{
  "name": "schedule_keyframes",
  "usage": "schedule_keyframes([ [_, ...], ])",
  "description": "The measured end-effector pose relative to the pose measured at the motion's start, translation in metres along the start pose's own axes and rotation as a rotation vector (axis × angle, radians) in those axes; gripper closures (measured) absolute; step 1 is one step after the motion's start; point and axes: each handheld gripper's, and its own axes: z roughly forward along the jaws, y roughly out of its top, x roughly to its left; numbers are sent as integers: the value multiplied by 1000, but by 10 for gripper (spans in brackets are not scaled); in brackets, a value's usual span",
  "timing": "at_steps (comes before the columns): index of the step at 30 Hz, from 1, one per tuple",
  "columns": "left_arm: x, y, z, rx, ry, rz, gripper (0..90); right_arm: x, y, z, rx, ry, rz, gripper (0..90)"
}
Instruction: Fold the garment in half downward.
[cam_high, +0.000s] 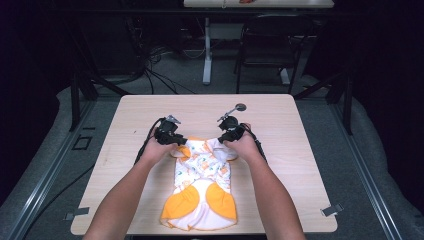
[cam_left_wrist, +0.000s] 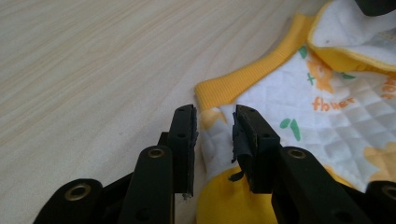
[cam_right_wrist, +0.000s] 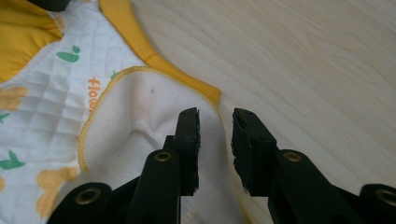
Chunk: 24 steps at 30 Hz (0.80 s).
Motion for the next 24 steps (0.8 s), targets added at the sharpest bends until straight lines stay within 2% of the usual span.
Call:
schedule_keyframes([
  [3, 0, -1, 2, -2, 7, -3, 669, 0, -2, 7, 37, -8, -4, 690],
  [8, -1, -1, 4, 1, 14, -3, 643, 2, -5, 14, 25, -4, 18, 673],
  [9, -1, -1, 4, 1, 14, -1, 643, 1, -5, 15, 47, -5, 7, 664],
  [13, -2, -3, 7, 6, 18, -5, 620, 0, -7, 18, 47, 1, 33, 621],
  [14, -2, -4, 8, 7, 21, -4, 610, -3, -8, 18, 61, 6, 35, 608],
  [17, -2, -7, 11, 15, 26, -5, 602, -5, -10, 19, 43, 22, 67, 602],
  [21, -2, -9, 12, 15, 24, -11, 602, -5, -10, 19, 46, 21, 63, 605],
  [24, 0, -11, 12, 9, 19, -24, 604, -2, -10, 20, 30, 22, 74, 645],
])
